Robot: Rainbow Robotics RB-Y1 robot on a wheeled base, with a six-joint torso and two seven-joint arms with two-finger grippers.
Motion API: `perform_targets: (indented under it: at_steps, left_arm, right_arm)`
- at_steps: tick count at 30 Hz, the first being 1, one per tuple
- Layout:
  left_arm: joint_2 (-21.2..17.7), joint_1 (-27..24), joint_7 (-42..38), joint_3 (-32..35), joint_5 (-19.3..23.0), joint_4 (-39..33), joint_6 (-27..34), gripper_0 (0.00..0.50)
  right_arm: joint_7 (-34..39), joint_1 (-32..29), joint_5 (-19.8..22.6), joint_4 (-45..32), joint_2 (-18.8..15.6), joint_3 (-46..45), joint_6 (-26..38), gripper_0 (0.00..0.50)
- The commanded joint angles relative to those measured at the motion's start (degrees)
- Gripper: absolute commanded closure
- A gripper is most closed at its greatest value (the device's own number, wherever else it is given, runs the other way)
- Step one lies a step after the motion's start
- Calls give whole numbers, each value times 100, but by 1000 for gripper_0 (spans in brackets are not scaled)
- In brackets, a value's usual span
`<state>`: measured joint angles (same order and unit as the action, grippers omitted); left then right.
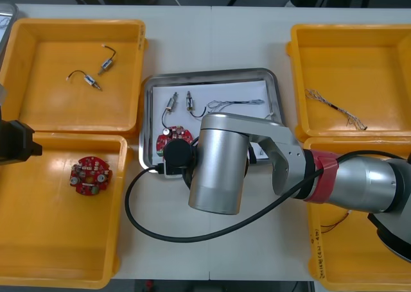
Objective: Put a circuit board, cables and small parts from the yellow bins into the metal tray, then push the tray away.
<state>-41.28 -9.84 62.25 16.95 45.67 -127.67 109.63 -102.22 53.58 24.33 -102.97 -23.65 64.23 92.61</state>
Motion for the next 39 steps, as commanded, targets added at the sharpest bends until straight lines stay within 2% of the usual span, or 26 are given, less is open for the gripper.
perform_targets:
  at_steps: [1, 8, 14, 39]
  left_arm:
    - [-249, 88, 464, 159, -24, -188, 37, 0]
    - [-249, 88, 464, 159, -24, -188, 37, 0]
    - [-249, 88, 464, 159, -24, -188, 37, 0]
    - [-249, 88, 464, 159, -24, -188, 37, 0]
  right_arm:
    - [-246, 373, 46, 111, -8, 72, -94, 500]
    - [-308, 584, 72, 410, 9, 72, -182, 500]
    - [-369, 874, 327, 744, 62, 72, -278, 500]
    - [-712, 1401, 362, 1693, 264, 2, -806, 500]
